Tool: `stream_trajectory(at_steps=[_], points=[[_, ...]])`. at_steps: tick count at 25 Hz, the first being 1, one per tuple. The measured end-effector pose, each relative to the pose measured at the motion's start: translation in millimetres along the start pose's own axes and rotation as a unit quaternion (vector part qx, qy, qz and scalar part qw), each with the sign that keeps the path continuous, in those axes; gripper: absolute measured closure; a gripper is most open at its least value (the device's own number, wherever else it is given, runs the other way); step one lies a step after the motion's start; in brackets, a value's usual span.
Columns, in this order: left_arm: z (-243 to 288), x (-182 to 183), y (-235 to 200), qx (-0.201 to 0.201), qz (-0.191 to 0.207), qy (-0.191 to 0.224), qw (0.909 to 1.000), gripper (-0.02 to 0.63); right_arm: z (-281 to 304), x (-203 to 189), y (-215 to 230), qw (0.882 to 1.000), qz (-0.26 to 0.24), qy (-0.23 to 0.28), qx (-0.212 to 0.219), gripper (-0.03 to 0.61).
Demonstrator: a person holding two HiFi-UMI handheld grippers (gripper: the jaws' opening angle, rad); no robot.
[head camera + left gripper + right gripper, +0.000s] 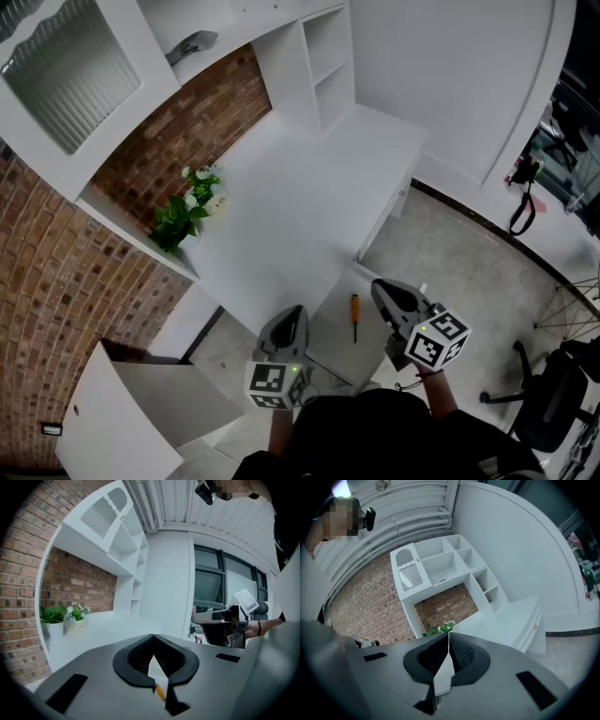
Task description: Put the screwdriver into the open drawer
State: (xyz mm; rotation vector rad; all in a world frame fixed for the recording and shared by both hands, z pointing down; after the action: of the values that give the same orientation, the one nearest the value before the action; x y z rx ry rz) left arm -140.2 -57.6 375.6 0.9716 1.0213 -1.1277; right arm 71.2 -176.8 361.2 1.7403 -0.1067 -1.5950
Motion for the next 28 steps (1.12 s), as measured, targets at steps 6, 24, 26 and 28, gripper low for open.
stream_trajectory(at_steps=[6,24,26,28], points=[[-8,12,-5,0.021,0.012,0.023,0.9994,0.606,-10,13,-4,0.999,-0.032,0.028,0.002,0.563],[-23,16,-5,0.044,0.023,0.038,0.9981,0.605,-32,19,-2,0.995,-0.082,0.047,-0.014,0.563],[-25,16,-5,0.045,0.023,0.038,0.9980,0.605,-34,20,-2,0.995,-0.088,0.048,-0.017,0.563],[-26,17,-5,0.045,0.024,0.039,0.9979,0.605,-37,21,-2,0.994,-0.091,0.050,-0.020,0.563]])
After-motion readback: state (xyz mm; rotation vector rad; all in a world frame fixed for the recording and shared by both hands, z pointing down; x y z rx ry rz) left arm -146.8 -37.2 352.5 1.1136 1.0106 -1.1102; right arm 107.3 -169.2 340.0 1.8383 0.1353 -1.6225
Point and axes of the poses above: the fingertips, and each gripper's own axes: z forward along the fingers, y to its right, x out of its top, the point moved 8 cm from there along -z, backward along the fingers, and after that the axes turned 10 degrees about z, right-handed, at the moved point
